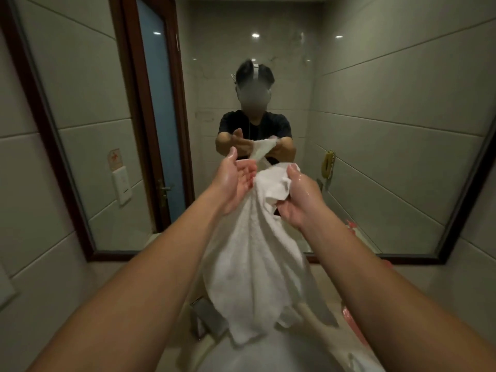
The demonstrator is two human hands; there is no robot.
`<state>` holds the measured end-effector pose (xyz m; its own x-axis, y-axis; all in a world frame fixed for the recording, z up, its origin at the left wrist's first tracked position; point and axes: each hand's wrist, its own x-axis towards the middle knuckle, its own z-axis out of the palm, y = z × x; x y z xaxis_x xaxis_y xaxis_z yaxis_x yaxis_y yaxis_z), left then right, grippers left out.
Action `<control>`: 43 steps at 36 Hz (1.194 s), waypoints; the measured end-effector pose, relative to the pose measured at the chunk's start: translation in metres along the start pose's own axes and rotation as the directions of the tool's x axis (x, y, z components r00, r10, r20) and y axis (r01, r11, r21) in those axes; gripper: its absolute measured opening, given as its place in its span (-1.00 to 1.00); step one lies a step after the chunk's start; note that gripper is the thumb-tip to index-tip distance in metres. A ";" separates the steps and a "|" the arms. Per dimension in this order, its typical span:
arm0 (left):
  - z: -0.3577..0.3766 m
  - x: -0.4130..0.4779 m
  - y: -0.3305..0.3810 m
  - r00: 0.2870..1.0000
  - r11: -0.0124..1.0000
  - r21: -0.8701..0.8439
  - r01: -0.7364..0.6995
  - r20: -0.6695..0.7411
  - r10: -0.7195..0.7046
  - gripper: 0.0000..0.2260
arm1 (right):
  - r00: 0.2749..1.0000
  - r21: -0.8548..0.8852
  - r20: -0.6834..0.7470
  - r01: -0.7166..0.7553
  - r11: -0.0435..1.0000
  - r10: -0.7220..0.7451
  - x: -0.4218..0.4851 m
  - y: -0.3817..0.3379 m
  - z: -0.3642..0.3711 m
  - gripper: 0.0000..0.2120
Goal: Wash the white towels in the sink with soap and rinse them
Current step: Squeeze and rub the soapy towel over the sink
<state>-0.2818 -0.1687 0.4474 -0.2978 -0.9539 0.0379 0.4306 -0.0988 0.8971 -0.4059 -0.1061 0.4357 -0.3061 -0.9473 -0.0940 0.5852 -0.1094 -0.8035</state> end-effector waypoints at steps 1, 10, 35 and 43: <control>-0.001 -0.004 -0.003 0.999 0.999 0.026 -0.027 -0.018 0.028 -0.38 | 1.000 0.032 0.000 -0.006 0.999 0.006 0.001 -0.001 0.005 -0.60; -0.013 -0.056 -0.070 0.879 0.635 0.708 -0.308 -0.043 0.474 -0.62 | 1.000 0.210 0.028 -0.013 0.978 0.007 0.007 -0.002 0.025 -0.50; 0.019 0.027 0.004 0.782 0.539 0.704 -0.463 0.037 0.622 -0.52 | 0.880 -0.978 0.124 0.185 0.092 -0.458 0.022 -0.036 -0.046 -0.38; 0.033 0.030 0.004 0.872 0.653 0.632 -0.417 0.076 0.484 -0.35 | 0.678 -0.752 0.252 0.586 0.301 -0.691 0.025 0.009 -0.043 -0.57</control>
<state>-0.3169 -0.1885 0.4671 -0.1155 -0.8579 0.5006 -0.1327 0.5128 0.8482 -0.4405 -0.1180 0.4011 -0.4227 -0.6425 0.6391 -0.5677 -0.3620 -0.7394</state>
